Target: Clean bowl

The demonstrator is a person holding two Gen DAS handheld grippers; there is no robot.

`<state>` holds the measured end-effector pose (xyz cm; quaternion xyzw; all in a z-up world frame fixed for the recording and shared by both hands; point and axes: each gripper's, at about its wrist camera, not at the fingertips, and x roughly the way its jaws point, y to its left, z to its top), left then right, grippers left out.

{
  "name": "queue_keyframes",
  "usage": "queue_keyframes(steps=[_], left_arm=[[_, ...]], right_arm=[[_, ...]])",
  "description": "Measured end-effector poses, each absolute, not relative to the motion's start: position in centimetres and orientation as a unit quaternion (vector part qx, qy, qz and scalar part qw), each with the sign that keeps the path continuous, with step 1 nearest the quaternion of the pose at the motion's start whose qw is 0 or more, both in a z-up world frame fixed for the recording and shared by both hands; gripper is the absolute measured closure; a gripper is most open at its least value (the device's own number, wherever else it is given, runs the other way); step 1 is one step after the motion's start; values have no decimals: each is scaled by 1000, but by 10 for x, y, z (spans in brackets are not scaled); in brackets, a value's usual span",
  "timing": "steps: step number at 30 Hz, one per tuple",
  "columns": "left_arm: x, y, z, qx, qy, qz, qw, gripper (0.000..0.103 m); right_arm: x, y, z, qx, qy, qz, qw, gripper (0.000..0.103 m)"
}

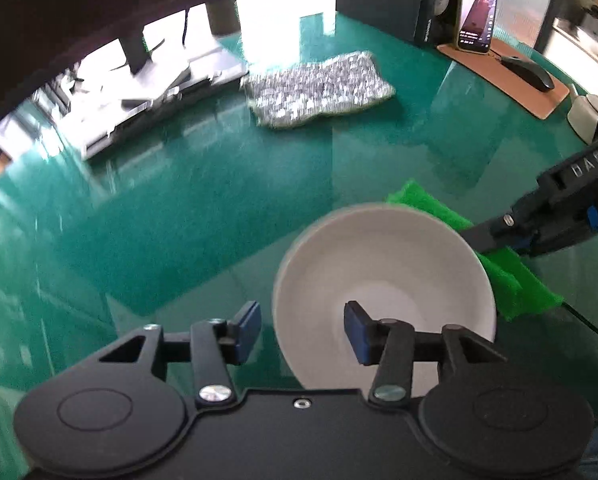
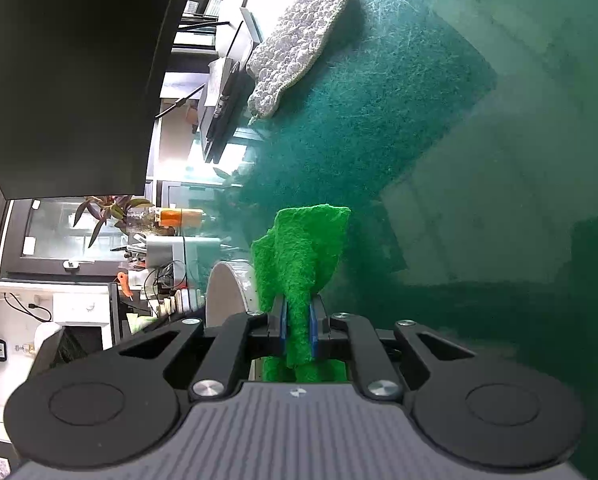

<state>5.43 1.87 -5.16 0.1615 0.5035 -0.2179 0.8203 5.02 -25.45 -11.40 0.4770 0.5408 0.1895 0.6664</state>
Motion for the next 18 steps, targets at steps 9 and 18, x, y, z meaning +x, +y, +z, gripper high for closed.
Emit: queue_keyframes(steps=[9, 18], left_arm=[[54, 17, -53, 192, 484, -226, 823, 78], [48, 13, -56, 218, 467, -239, 823, 77]], right_arm=[[48, -257, -113, 477, 543, 191, 665, 91], [82, -244, -113, 468, 533, 197, 677, 91]])
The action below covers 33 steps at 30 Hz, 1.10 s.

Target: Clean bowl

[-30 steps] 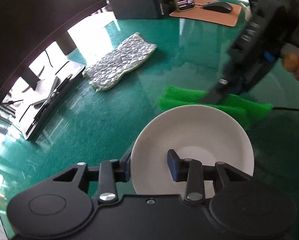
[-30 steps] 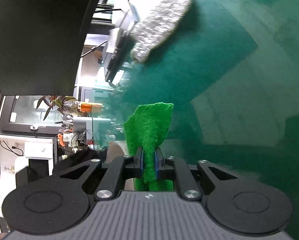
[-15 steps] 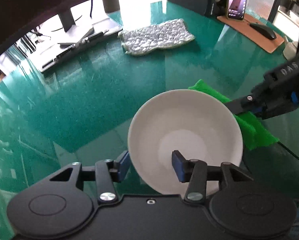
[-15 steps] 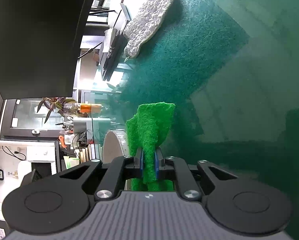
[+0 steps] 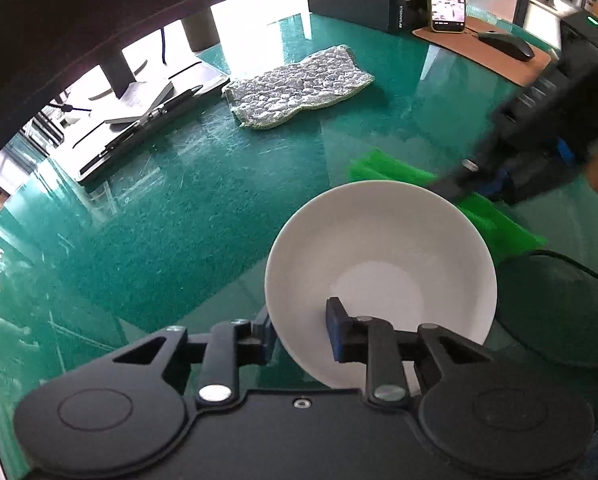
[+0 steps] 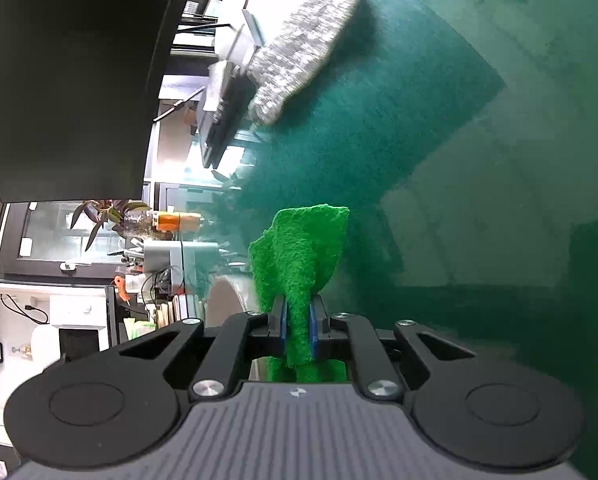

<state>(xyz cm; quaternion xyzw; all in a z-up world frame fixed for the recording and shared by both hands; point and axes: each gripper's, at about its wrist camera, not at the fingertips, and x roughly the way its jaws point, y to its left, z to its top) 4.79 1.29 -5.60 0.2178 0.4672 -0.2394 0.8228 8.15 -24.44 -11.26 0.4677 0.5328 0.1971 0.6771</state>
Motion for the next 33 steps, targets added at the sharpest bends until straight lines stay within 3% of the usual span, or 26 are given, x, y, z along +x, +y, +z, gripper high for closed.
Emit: queue_keyframes(steps=[6, 16, 27, 33], left_arm=[[49, 13, -56, 220, 468, -240, 822, 76], [53, 13, -56, 224, 468, -257, 816, 76], [53, 13, -55, 226, 469, -256, 814, 76], [53, 9, -54, 235, 467, -258, 813, 74]], right_arm=[[107, -222, -109, 445, 529, 222, 688, 91], [47, -257, -115, 469, 554, 192, 660, 91], [113, -210, -114, 438, 536, 233, 683, 91], [97, -222, -114, 446, 537, 222, 680, 91]])
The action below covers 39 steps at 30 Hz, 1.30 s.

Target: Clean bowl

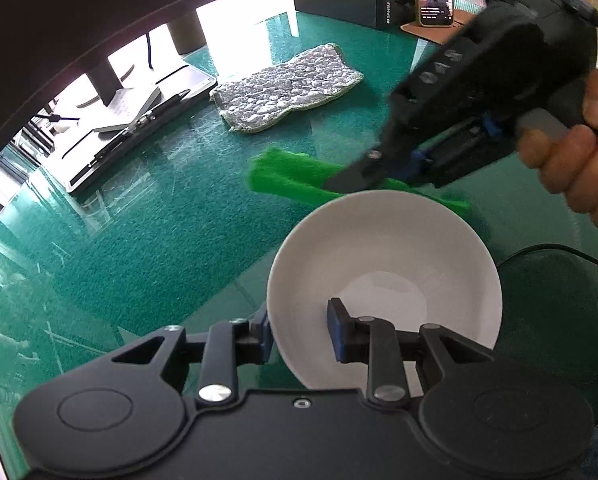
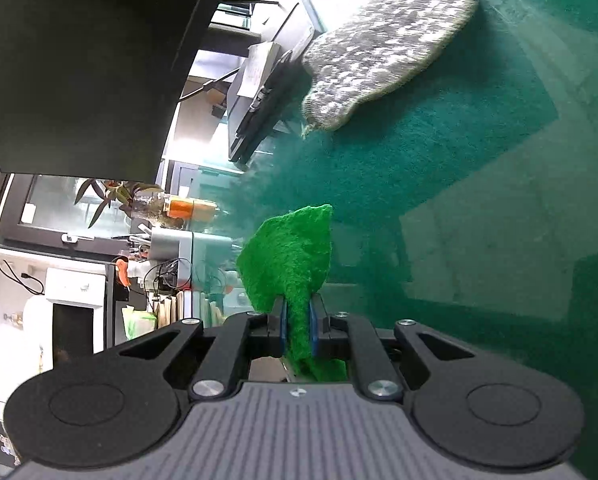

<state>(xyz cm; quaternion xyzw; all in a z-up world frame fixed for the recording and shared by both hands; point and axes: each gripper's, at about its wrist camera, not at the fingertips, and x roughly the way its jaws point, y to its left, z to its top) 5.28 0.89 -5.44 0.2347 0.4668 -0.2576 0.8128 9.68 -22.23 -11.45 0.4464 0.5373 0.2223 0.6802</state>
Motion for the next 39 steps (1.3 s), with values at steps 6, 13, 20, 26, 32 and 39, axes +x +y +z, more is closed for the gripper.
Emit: queue_keyframes(steps=[6, 13, 20, 26, 32, 39], left_arm=[[53, 9, -55, 240, 462, -267, 811, 73], [52, 8, -56, 246, 457, -271, 811, 73], [52, 6, -56, 247, 458, -269, 811, 73], [55, 7, -55, 260, 452, -290, 803, 72], [66, 11, -55, 244, 458, -297, 801, 73], [50, 34, -43, 62, 511, -176, 839, 73]], right_arm=[[53, -251, -116, 466, 555, 197, 660, 91], [71, -239, -116, 459, 548, 191, 673, 91], [114, -205, -109, 422, 537, 241, 689, 91], [88, -236, -111, 449, 545, 211, 676, 91], [63, -251, -113, 468, 546, 193, 668, 91], [59, -255, -115, 478, 536, 185, 671, 91]])
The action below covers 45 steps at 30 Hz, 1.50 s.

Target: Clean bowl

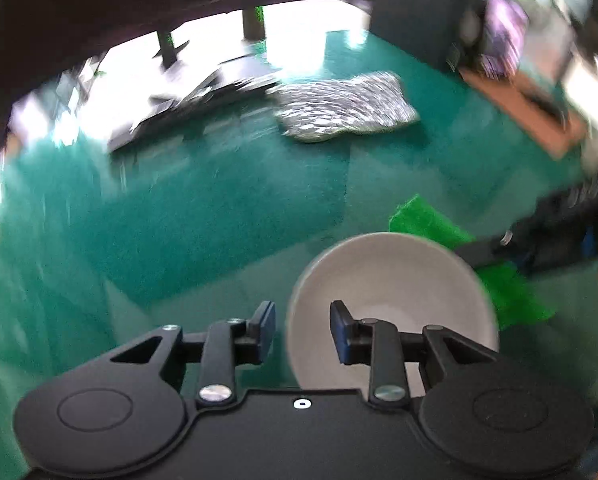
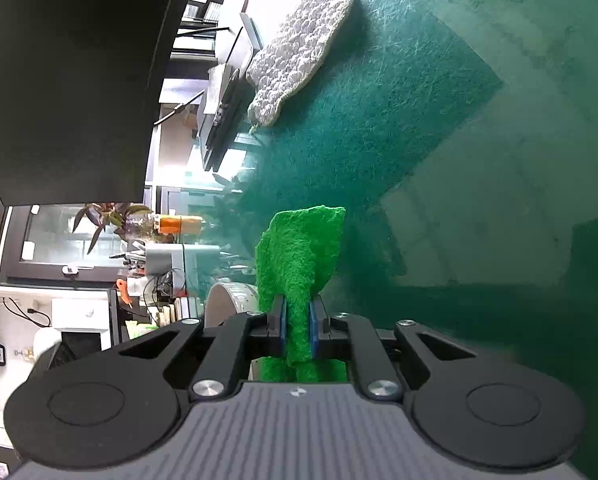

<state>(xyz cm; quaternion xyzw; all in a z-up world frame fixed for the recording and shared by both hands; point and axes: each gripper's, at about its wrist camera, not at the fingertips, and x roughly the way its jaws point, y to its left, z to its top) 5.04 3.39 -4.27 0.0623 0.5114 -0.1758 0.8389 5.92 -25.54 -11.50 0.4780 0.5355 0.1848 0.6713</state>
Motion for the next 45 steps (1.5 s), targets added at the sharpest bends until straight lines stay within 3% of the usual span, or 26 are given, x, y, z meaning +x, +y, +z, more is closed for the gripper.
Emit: queue_keyframes(steps=[24, 37, 45], left_arm=[[49, 24, -53, 102, 528, -183, 823, 68], [50, 26, -54, 106, 526, -197, 821, 68], [56, 22, -53, 125, 520, -213, 818, 68]], right_arm=[[55, -244, -114, 453, 542, 182, 684, 92], [101, -208, -108, 426, 541, 205, 695, 92], [57, -240, -114, 452, 564, 198, 663, 92]])
